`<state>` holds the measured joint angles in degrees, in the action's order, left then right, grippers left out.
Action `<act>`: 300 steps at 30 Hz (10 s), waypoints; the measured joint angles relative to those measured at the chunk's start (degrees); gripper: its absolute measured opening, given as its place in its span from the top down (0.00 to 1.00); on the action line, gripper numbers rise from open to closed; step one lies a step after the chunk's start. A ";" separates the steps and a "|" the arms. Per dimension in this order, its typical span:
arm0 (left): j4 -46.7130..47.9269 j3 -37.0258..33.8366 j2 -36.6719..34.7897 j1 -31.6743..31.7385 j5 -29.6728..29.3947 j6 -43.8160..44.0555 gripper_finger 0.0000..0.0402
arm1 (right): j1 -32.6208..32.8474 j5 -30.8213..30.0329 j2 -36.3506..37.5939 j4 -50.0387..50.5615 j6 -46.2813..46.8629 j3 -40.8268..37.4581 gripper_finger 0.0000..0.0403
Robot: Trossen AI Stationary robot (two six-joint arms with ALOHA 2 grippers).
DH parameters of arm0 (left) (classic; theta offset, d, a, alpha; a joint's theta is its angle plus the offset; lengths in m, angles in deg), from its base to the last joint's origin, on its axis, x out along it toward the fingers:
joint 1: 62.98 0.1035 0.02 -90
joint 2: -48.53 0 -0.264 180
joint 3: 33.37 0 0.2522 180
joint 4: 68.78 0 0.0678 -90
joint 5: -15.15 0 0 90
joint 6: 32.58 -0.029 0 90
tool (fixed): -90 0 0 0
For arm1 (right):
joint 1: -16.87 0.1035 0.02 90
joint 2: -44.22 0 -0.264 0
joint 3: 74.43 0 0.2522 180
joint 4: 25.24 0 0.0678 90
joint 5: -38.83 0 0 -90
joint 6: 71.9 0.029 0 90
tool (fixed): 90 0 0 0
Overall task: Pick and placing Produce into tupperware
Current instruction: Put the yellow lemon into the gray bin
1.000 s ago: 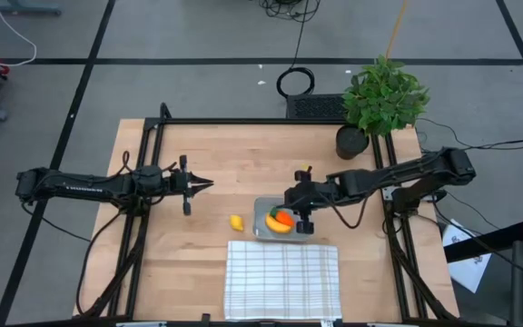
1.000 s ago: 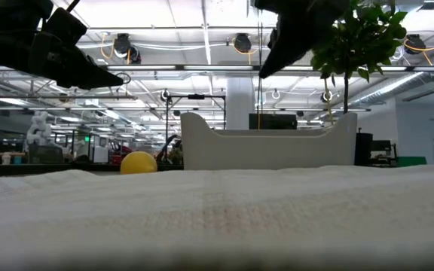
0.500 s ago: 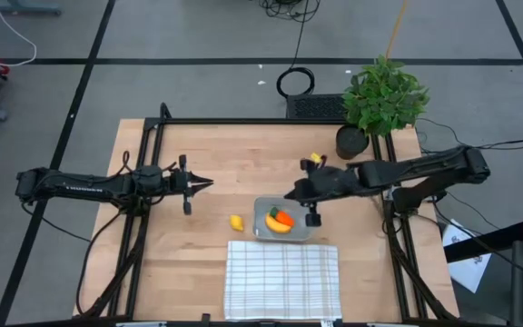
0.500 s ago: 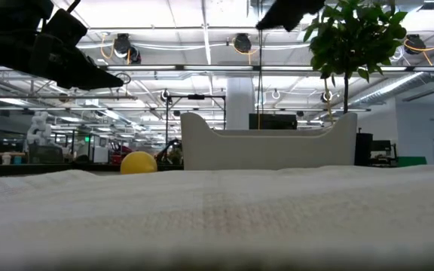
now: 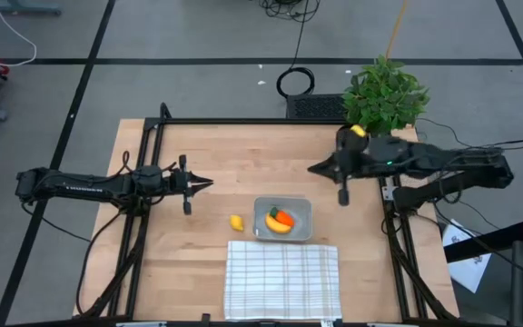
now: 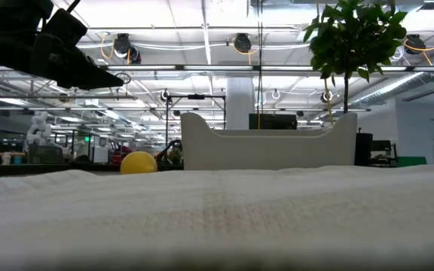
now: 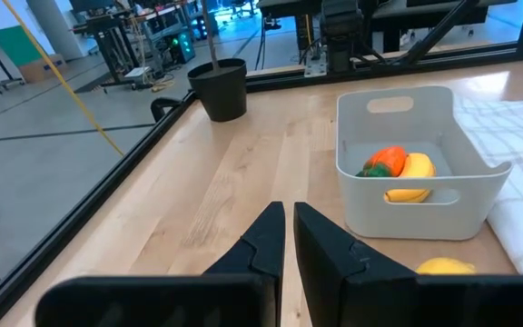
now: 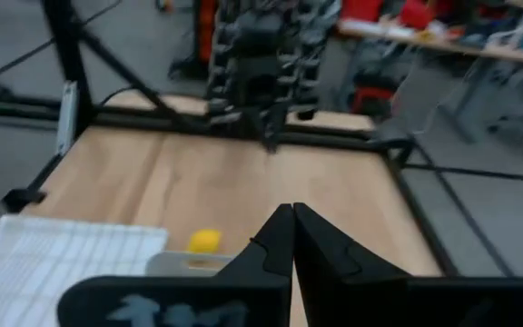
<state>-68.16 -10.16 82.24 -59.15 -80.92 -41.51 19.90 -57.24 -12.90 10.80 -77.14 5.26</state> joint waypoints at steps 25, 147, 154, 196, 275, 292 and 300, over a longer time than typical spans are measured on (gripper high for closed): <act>0.03 0.00 0.02 0.00 -0.02 -1.44 0.92 | -2.23 5.73 37.20 -25.20 2.91 -44.49 1.00; 39.23 45.38 61.27 -13.63 7.51 -33.52 0.27 | -2.19 6.34 38.89 -45.32 2.84 -62.64 1.00; 38.12 45.38 61.70 -11.98 7.48 -34.40 0.27 | -2.19 6.36 38.63 -45.59 2.99 -62.73 1.00; 36.16 45.34 67.52 -10.25 10.53 -13.09 0.27 | -2.19 6.34 38.56 -45.61 3.02 -62.88 1.00; 37.29 47.10 67.47 -12.02 14.81 -17.58 0.46 | -2.19 6.34 38.58 -45.59 3.06 -62.88 1.00; 40.32 47.10 56.06 -9.10 8.50 -17.60 0.44 | -2.19 6.34 38.56 -45.48 3.16 -62.88 1.00; 43.18 47.14 48.52 -5.82 10.25 -16.85 0.45 | -2.19 6.34 38.57 -45.57 3.26 -62.88 1.00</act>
<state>-24.98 36.98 130.76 -64.97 -70.67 -58.36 17.71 -50.90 25.67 -34.77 -73.88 -57.62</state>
